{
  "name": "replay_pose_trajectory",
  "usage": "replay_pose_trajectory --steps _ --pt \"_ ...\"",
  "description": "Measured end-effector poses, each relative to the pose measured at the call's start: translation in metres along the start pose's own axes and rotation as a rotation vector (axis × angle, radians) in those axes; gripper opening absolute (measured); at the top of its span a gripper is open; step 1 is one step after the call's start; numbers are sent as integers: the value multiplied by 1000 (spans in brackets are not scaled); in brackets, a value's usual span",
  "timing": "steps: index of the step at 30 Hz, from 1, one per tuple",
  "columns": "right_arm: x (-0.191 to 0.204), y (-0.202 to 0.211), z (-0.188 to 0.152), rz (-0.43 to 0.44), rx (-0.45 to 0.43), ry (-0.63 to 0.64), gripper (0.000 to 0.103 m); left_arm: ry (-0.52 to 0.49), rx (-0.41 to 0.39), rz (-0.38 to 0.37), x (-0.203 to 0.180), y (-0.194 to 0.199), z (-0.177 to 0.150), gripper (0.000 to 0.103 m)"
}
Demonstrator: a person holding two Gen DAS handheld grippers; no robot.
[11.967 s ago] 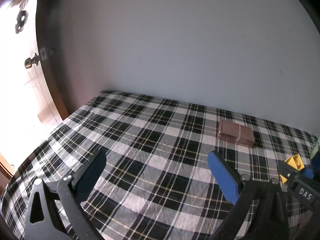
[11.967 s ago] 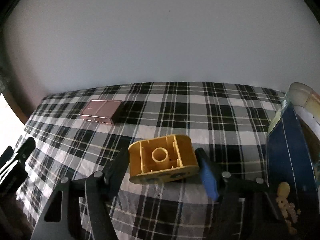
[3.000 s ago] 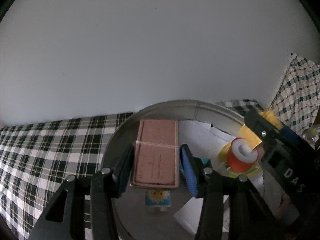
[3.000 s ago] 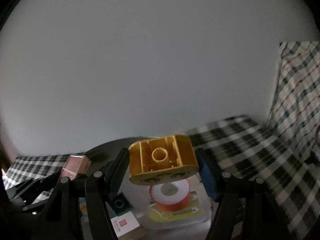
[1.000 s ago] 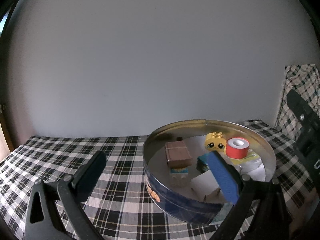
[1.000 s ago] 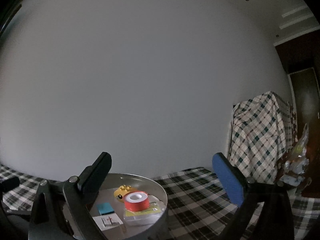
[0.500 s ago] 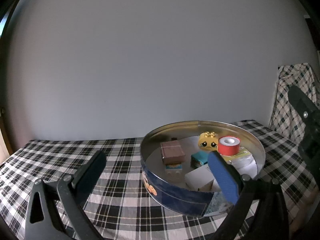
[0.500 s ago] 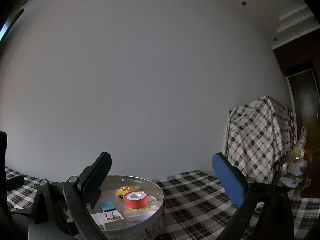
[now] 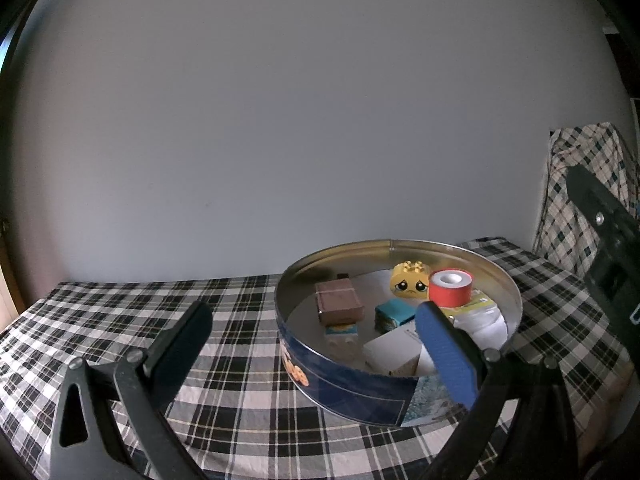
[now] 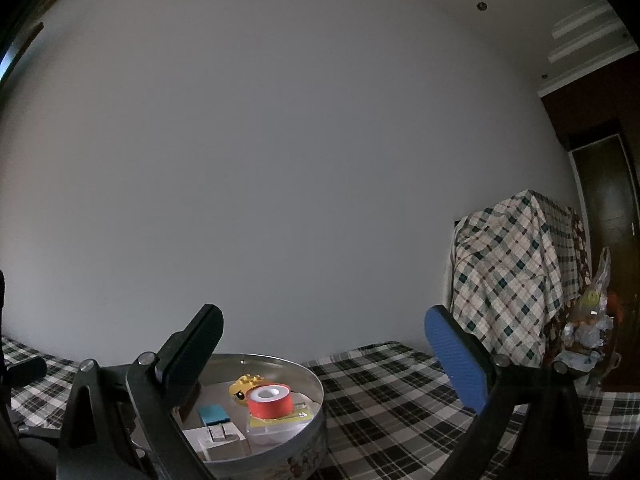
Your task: Organize rigid objects
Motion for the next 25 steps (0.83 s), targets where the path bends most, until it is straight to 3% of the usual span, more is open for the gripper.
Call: replay_pose_trajectory --steps 21,25 --pt "-5 -2 1 -9 4 -7 102 34 25 -11 2 -5 -1 103" --pt "-11 -7 0 -62 18 -18 102 37 33 -12 3 -6 -1 103"
Point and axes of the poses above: each gripper's, at about its wrist camera, not at the fingertips, and y roughly against the way its jaws point, x to its left, z to its top, the point moved 2 cm from there along -y, roughly the way its jaws point, and after that the axes turned 1 degree about -z, right-handed, at the moved point
